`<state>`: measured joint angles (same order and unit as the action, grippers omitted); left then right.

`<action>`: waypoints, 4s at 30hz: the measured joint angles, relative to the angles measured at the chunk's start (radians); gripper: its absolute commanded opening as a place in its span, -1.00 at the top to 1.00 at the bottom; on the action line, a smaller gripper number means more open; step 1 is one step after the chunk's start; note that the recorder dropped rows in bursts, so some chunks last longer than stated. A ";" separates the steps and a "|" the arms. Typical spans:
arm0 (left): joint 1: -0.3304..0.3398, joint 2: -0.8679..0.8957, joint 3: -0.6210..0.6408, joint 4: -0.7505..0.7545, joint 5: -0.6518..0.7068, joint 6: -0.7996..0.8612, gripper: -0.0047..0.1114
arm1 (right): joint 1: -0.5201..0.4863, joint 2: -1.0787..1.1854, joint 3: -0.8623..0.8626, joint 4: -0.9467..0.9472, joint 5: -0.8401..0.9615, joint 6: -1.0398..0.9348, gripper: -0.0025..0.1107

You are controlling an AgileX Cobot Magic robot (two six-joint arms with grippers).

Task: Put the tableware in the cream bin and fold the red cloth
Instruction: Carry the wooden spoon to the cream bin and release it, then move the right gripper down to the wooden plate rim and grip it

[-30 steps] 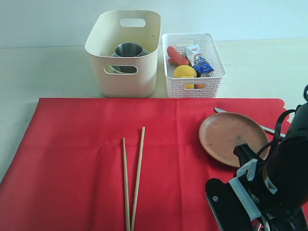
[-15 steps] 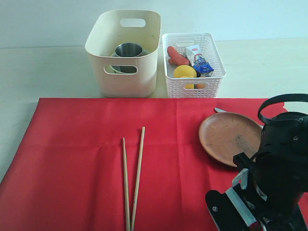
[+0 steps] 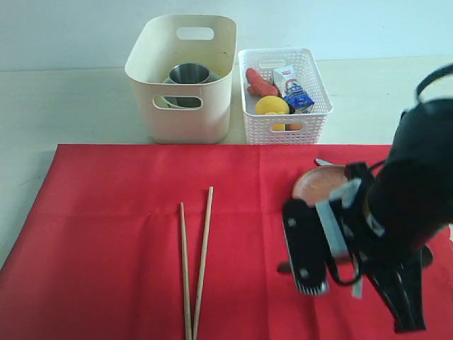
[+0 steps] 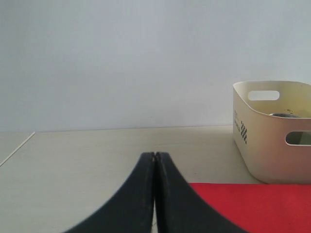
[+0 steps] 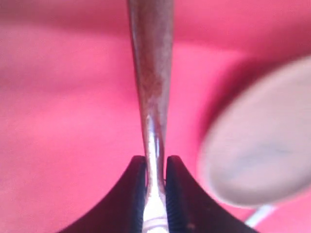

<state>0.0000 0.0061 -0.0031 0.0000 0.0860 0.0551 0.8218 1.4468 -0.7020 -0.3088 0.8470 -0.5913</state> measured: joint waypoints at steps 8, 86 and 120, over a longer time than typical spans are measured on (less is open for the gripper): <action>0.000 0.000 0.000 0.000 0.000 0.000 0.87 | -0.031 -0.188 -0.217 -0.201 -0.305 0.411 0.96; 0.000 0.000 0.000 0.000 0.000 0.000 0.87 | -0.452 -0.069 -0.413 0.265 -0.250 0.410 0.96; 0.000 0.000 0.000 0.000 0.000 0.000 0.87 | -0.935 0.477 -0.406 0.833 0.002 -0.027 0.05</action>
<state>0.0000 0.0061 -0.0031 0.0000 0.0860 0.0551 -0.1135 1.9236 -1.1078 0.5243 0.8489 -0.6185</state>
